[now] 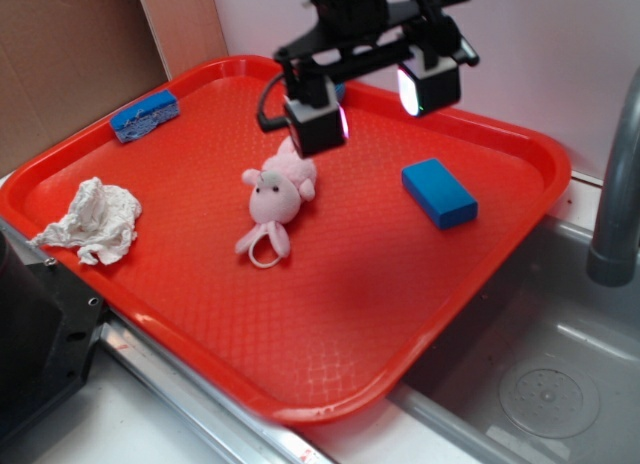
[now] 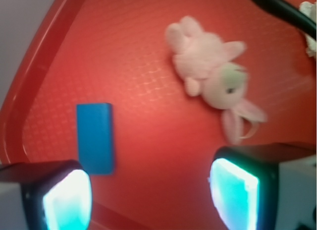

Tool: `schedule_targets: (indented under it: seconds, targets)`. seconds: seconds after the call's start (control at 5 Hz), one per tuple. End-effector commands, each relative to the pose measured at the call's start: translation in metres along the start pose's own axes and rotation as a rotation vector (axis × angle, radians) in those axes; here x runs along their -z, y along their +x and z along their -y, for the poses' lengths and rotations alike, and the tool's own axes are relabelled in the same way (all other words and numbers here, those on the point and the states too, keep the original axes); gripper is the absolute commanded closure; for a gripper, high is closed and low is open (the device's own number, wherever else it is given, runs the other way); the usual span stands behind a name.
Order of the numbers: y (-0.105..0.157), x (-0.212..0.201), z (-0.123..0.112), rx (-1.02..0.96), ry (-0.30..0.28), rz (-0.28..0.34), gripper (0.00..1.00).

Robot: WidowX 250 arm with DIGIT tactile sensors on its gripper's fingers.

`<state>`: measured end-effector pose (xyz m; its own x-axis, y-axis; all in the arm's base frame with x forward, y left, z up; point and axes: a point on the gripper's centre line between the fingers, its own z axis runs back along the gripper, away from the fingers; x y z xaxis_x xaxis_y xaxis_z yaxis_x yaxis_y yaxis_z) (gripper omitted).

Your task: Grab the blue block.

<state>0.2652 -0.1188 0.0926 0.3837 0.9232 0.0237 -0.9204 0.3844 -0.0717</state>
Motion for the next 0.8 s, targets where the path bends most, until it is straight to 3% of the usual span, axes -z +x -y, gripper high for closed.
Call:
schedule_targets:
  seconds: [0.0, 0.6]
  targets:
    - [0.004, 0.025, 0.036, 0.015, -0.006, 0.022, 0.0]
    - [-0.003, 0.057, 0.038, 0.011, 0.029, 0.047, 0.0]
